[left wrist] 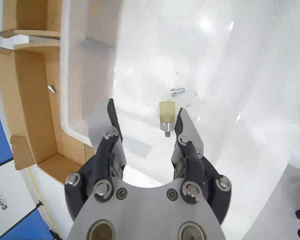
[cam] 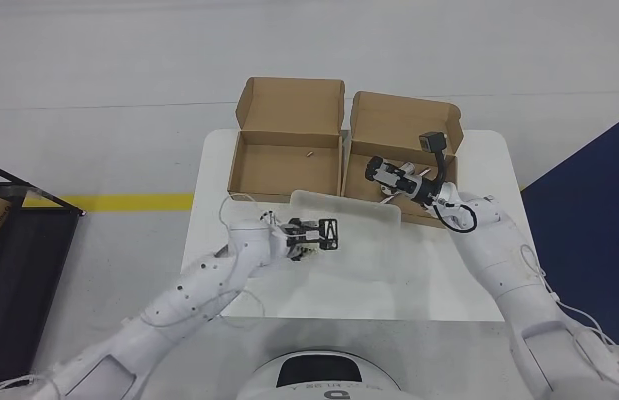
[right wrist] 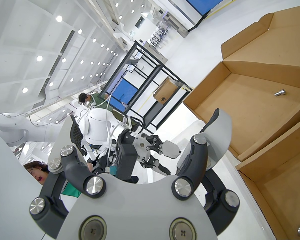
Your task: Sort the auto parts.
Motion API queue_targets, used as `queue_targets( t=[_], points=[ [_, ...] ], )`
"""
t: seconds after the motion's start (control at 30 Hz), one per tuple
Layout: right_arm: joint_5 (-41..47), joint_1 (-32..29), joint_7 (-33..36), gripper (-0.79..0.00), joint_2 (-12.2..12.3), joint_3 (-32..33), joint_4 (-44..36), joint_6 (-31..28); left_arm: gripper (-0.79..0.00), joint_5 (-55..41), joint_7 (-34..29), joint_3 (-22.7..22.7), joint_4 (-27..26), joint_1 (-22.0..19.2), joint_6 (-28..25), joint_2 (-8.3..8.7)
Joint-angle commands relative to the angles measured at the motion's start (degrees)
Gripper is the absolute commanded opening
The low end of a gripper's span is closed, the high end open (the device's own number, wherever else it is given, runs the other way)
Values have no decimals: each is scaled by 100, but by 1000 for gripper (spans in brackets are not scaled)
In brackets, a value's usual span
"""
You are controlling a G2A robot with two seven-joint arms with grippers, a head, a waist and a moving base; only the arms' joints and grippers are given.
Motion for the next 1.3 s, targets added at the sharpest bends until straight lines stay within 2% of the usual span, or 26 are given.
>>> queue_targets(
  t=[0.0,0.03,0.1,0.2,0.27,0.4,0.5,0.63,0.9,1.03,1.27],
  points=[
    [1,-1,0,0,0,1,-2,0,-111,-100,-187,-19,-25,-47,-233,-2],
    [1,-1,0,0,0,1,-2,0,-86,-192,-218,-75,-87,-34,-298,9],
    [1,-1,0,0,0,1,-2,0,-105,-367,-284,-202,-240,25,-504,49],
    [1,-1,0,0,0,1,-2,0,-92,-547,-413,-372,-439,161,-914,130],
    [1,-1,0,0,0,1,-2,0,-62,-564,-555,-456,-555,235,-1106,178],
    [1,-1,0,0,0,1,-2,0,-62,-551,-684,-589,-651,339,-946,220],
    [1,-1,0,0,0,1,-2,0,-65,-563,-605,-522,-599,331,-750,190],
    [1,-1,0,0,0,1,-2,0,-151,-599,-427,-228,-239,188,-585,83],
    [1,-1,0,0,0,1,-2,0,-206,-715,-678,545,723,-341,-411,-279],
    [1,-1,0,0,0,1,-2,0,-222,-840,-761,686,984,-518,-298,-404],
    [1,-1,0,0,0,1,-2,0,-305,-907,-1032,839,1267,-662,-205,-532]
  ],
)
